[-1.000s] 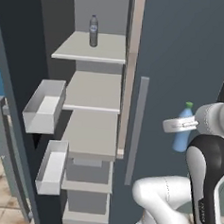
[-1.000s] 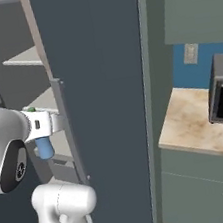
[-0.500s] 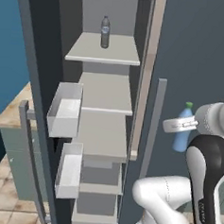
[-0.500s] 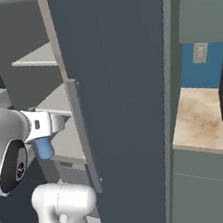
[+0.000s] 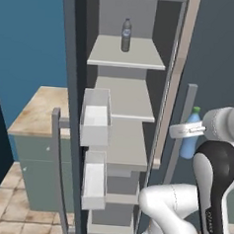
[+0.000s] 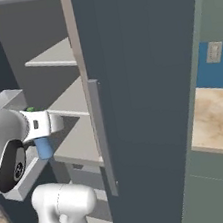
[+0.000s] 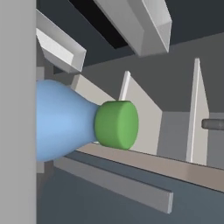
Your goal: Take the bottled waters from the counter and place them in the freezer to freeze. Close the freezer door after placing the bottles.
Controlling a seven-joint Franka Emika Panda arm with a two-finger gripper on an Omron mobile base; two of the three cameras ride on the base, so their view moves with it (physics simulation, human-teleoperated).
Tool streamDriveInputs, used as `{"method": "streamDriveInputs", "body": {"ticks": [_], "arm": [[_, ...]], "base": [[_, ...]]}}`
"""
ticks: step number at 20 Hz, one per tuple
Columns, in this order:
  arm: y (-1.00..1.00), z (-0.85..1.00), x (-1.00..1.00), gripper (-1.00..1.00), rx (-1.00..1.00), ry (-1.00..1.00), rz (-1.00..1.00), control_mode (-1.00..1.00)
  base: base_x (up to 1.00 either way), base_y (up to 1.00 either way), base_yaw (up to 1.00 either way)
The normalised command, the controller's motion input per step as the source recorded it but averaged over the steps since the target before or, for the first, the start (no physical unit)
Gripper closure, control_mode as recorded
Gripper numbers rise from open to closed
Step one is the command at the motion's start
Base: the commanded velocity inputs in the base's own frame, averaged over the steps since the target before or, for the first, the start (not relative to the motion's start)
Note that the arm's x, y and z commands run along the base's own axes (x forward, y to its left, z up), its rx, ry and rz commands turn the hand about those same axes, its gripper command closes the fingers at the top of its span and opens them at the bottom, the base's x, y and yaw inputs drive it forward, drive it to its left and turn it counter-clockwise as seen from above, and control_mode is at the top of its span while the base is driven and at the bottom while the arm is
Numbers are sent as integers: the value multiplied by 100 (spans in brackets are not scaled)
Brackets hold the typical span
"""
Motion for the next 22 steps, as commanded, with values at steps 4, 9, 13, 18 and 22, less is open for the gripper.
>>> {"method": "streamDriveInputs", "body": {"ticks": [4,9,13,18,22], "arm": [[0,0,0,100,0,0,0,100],[0,0,0,100,0,0,0,100],[0,0,0,100,0,0,0,100],[0,0,0,100,0,0,0,100],[0,0,0,100,0,0,0,100]], "base": [[26,0,-3],[41,2,-3],[56,12,-4],[15,18,-5],[14,20,-2]]}}
